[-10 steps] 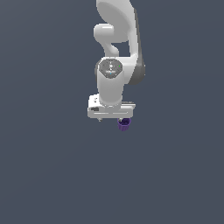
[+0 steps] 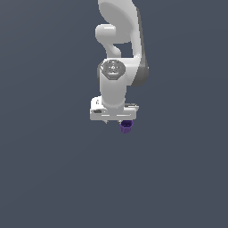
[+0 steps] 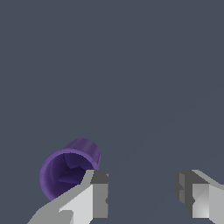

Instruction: Pick up the object and move it to a goal position.

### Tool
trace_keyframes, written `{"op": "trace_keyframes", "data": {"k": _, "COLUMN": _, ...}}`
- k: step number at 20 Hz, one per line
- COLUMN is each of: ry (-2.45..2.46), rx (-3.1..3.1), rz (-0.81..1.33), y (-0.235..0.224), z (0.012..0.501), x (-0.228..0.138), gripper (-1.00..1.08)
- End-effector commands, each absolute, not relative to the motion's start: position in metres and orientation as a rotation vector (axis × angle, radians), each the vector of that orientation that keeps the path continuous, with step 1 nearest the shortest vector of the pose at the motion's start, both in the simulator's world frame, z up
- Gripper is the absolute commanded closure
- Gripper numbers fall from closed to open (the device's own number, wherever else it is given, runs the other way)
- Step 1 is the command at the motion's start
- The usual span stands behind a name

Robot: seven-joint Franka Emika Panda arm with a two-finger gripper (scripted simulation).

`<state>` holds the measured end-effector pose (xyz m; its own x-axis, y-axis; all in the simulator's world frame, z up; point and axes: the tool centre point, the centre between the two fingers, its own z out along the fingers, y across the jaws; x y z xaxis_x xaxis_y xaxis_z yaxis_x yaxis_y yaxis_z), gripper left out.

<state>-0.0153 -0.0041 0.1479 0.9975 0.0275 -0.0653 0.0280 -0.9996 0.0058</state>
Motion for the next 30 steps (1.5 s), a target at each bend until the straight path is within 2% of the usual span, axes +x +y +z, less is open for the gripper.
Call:
{"op": "trace_keyframes", "data": {"k": 1, "ry": 0.045, "rx": 3.133, "rz": -0.102, "y": -0.004, "z": 0.148, "x": -0.015, "gripper": -0.20}}
{"op": "trace_keyframes", "data": {"k": 15, "ry": -0.253, "rx": 3.214, "rz": -0.224, "y": -0.004, "z": 0.131, "x": -0.033, "gripper": -0.20}}
{"op": "trace_keyframes", "data": {"k": 30, "ry": -1.129, "rx": 3.239, "rz": -0.630, "y": 0.011, "z": 0.099, "x": -0.074, "gripper": -0.20}}
